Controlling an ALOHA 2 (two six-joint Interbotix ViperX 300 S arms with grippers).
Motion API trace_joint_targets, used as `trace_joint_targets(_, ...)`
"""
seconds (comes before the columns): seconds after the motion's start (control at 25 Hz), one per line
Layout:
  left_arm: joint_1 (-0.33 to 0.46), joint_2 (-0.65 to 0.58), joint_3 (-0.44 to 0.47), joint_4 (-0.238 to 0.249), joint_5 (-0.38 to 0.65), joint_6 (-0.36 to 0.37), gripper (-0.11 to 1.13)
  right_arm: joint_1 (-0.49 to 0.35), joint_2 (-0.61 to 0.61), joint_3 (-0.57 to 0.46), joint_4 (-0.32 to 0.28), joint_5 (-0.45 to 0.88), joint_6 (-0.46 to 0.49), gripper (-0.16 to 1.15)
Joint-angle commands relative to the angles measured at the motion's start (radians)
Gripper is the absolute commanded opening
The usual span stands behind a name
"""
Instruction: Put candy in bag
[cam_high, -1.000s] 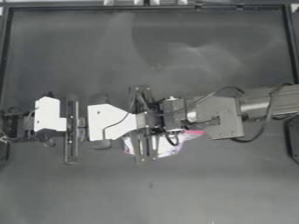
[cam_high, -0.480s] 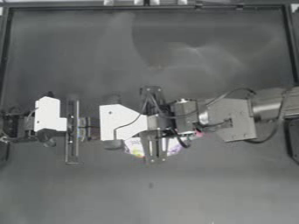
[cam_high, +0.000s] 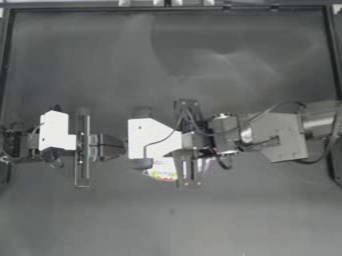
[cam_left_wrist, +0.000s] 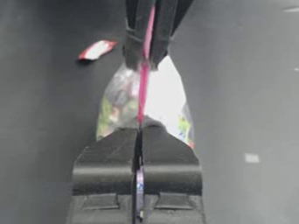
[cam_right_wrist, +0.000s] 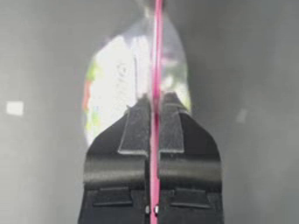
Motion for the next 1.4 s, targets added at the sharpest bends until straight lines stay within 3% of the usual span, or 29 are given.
trace_joint_targets(0.04,0.000,-0.043,0.002,-0.002,-0.002,0.002,0.06,0.000,-0.063,0.029,-0.002,0.006,0.031,0.05)
trace_joint_targets(0.96,-0.002,-0.041,0.005,-0.005,-0.002,0.002,0.06,0.000,-0.253,0.295,-0.005,-0.031,0.207,0.05)
trace_joint_targets(1.4,-0.002,-0.043,0.003,-0.005,0.009,0.002,0.06,0.003,-0.299,0.374,0.005,-0.031,0.252,0.05)
